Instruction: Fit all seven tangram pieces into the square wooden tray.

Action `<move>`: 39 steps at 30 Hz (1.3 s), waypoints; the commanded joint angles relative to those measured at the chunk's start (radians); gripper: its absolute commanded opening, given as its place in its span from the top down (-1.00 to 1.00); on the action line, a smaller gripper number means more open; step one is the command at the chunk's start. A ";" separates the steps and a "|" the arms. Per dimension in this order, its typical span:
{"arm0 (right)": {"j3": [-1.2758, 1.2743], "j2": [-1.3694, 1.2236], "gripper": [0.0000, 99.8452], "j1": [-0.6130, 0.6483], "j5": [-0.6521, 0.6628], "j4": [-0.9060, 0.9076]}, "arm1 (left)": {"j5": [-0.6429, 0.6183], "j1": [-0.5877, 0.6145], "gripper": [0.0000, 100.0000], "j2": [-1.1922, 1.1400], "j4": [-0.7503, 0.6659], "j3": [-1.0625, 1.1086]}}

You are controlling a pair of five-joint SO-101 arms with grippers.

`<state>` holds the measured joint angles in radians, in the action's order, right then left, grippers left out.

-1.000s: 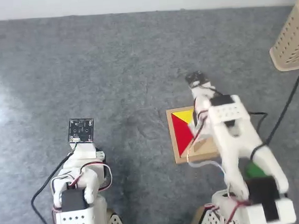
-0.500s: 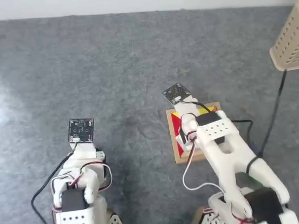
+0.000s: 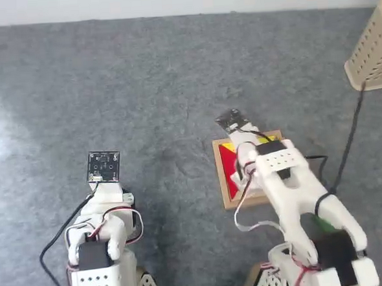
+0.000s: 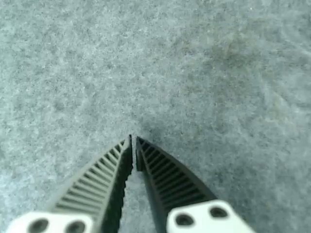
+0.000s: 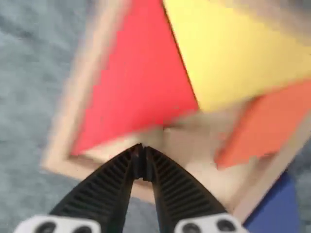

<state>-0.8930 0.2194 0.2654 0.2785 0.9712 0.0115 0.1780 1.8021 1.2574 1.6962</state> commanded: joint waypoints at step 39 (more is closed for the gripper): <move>0.423 -0.337 0.99 -0.159 0.018 0.010 | -0.006 0.000 0.98 0.017 0.005 -0.012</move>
<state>-0.5524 -0.1013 0.1197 0.2954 0.9851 0.0115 0.1780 1.8021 1.2574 1.6962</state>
